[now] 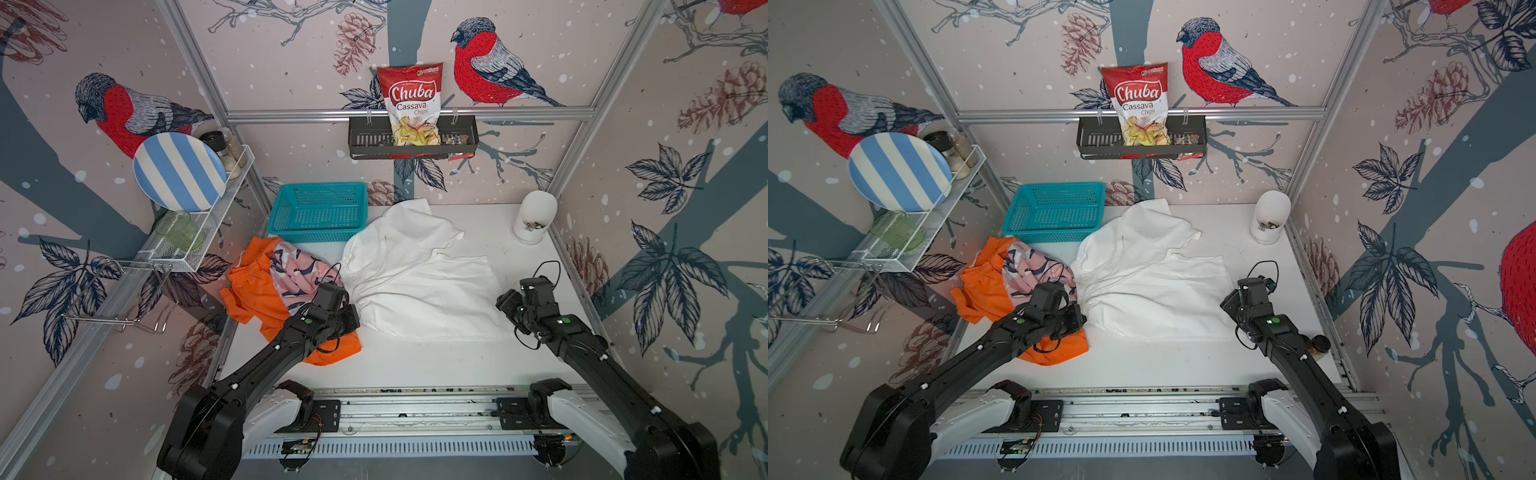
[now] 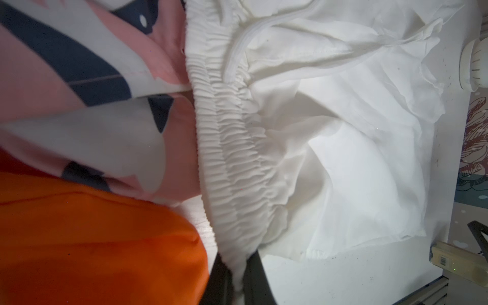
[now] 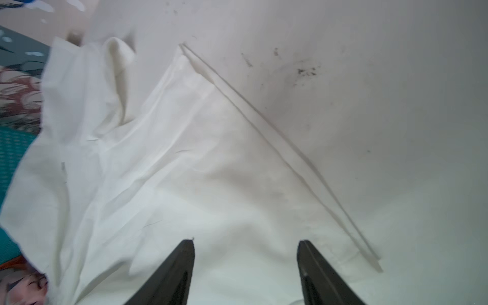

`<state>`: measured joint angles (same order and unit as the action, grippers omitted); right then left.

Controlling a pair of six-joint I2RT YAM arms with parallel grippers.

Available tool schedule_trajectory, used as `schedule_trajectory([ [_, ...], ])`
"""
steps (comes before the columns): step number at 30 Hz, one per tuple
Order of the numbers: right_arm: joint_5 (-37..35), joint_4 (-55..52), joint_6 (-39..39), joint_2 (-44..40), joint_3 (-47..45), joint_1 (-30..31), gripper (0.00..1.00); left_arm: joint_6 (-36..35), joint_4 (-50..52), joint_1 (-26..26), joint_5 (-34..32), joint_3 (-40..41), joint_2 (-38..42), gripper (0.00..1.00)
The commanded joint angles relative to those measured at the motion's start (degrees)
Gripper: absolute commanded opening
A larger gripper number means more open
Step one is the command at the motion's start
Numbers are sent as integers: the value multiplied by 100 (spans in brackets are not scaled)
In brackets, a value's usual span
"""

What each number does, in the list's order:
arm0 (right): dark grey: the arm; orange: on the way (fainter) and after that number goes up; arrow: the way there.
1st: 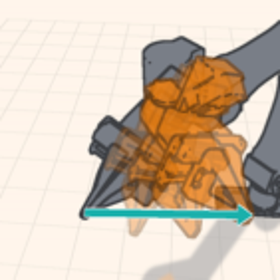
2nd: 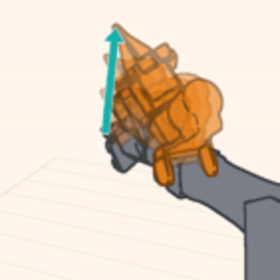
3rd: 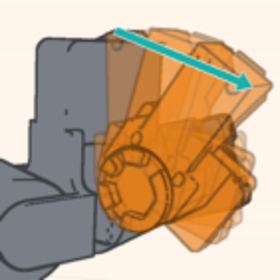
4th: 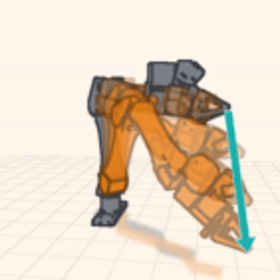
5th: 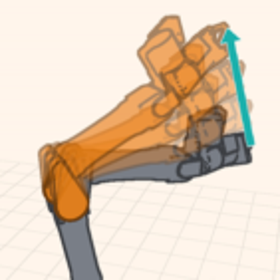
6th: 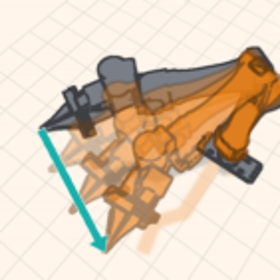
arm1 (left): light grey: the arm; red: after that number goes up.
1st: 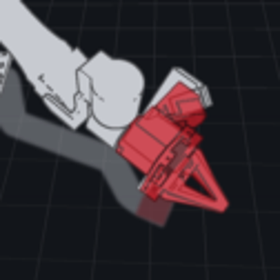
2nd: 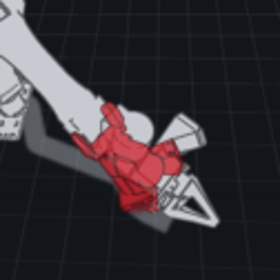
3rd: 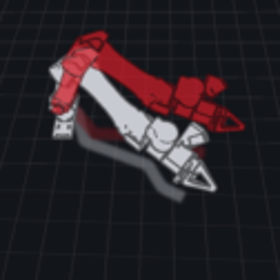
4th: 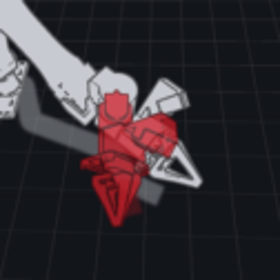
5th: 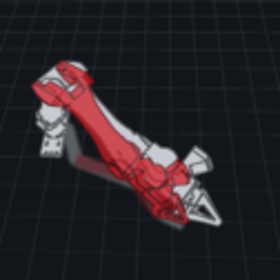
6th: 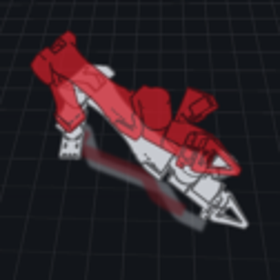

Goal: Roll up the shorts
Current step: Fold the shorts at the center of the board.

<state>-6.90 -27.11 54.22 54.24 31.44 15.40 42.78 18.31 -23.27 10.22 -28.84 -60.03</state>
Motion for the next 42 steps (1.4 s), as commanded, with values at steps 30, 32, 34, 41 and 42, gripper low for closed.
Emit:
schedule_trajectory([
  [30, -83, -569, 1065, 1410, -264, 251, 51, 83, -3, -11, -365, -15, 168, 7],
  [32, -14, -574, 1087, 1473, -201, 259, 51, 62, 27, -9, -376, -41, 150, 7],
  [34, 62, -506, 1082, 1527, -203, 268, 50, 56, 58, -11, -404, -51, 157, 7],
  [41, 289, -261, 1103, 1861, -377, 168, 37, 85, 53, -11, -398, -32, 167, 7],
  [42, 368, -186, 1042, 1898, -384, 135, 28, 86, 55, -11, -398, -37, 176, 7],
])
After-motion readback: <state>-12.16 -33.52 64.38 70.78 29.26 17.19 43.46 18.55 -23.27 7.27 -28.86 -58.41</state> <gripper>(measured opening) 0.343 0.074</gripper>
